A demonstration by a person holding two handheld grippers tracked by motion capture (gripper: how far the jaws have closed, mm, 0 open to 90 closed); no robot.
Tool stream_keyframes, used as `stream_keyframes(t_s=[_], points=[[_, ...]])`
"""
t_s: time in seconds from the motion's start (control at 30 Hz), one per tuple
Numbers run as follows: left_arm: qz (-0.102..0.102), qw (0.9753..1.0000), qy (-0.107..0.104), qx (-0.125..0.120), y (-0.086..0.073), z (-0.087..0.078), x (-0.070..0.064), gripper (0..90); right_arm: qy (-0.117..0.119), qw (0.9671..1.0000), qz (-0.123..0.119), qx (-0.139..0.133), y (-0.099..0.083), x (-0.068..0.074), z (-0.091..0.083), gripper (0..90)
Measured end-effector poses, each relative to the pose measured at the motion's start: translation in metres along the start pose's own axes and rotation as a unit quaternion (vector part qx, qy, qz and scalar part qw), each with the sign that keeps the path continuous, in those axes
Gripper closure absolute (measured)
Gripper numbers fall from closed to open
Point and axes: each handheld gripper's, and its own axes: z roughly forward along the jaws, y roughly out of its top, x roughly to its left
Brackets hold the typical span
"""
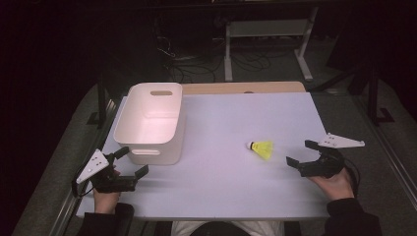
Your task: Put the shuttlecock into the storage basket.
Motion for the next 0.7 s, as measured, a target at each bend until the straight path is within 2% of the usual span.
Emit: stream_keyframes(t_s=[0.7], points=[[0.003,1.0,0.002,0.0,-0.0001,-0.0005,0.0001,0.0,0.004,0.9999,-0.01,0.003,0.0029,0.0052,0.0001,0.0]])
